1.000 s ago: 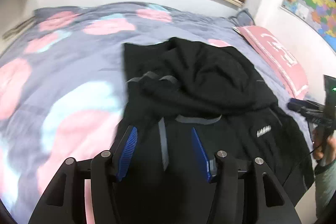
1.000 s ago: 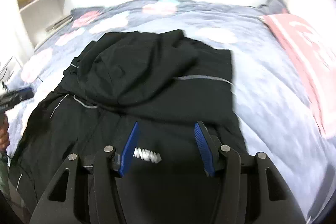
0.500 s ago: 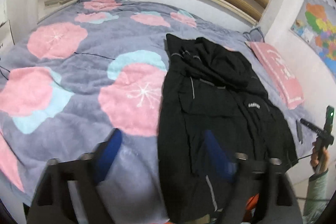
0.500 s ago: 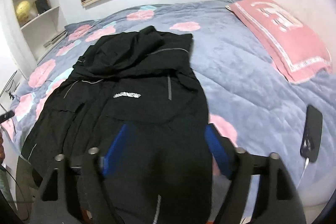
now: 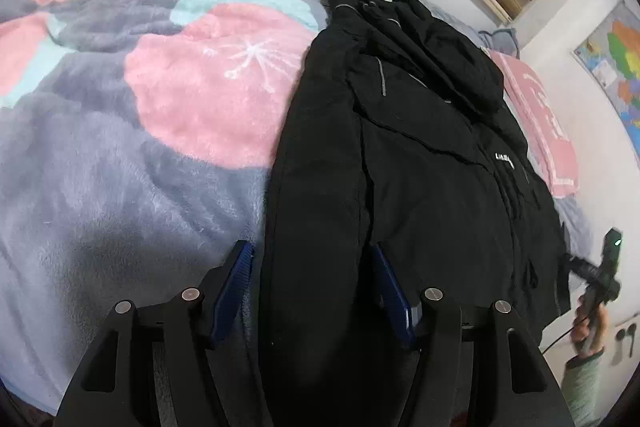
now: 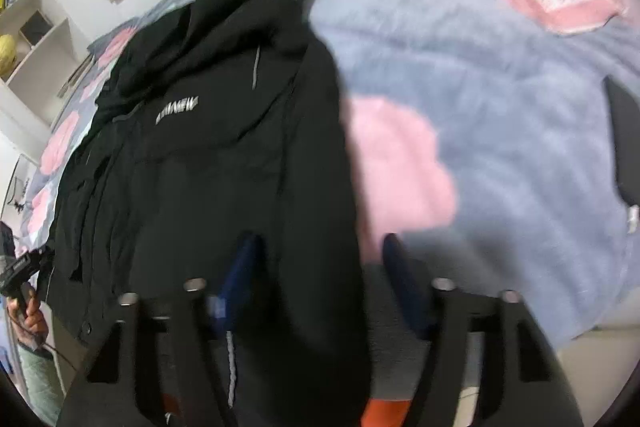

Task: Fold large clothes

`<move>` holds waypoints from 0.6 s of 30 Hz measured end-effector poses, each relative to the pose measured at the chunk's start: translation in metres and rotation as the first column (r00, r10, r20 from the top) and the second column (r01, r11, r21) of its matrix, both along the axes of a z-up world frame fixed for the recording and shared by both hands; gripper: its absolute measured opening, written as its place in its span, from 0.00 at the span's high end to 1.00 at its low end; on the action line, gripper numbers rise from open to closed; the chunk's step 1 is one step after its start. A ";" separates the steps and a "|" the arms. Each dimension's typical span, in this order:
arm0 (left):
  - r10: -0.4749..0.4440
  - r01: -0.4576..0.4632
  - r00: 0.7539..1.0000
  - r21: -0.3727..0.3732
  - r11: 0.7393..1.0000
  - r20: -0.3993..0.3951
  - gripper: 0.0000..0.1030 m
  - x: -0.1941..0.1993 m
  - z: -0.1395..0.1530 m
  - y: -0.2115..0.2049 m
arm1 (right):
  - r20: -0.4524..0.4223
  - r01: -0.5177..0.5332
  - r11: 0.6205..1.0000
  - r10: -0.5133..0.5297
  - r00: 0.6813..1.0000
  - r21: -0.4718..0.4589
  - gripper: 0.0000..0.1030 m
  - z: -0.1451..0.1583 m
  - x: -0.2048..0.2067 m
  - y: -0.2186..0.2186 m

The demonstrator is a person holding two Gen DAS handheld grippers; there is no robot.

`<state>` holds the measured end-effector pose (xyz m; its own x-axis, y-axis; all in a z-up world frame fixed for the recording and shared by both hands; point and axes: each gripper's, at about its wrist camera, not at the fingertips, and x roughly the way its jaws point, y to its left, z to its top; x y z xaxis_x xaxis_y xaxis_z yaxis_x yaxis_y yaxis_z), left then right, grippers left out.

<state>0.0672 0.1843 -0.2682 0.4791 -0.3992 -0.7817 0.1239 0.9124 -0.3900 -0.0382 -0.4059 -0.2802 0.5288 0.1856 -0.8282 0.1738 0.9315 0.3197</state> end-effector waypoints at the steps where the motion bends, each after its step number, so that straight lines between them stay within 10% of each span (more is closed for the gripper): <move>1: -0.001 0.001 1.000 0.002 1.000 -0.002 0.41 0.000 0.000 -0.001 | 0.005 -0.001 1.000 0.001 1.000 -0.013 0.46 0.002 -0.001 0.005; 7: -0.144 0.170 0.981 -0.225 0.959 0.128 0.56 -0.017 0.043 -0.015 | 0.102 -0.125 0.991 0.130 0.986 -0.057 0.48 0.046 -0.003 0.051; 18: -0.102 0.105 0.994 -0.231 0.967 0.025 0.57 -0.051 0.005 -0.014 | -0.018 -0.135 0.990 0.136 0.991 0.040 0.46 0.000 -0.033 0.051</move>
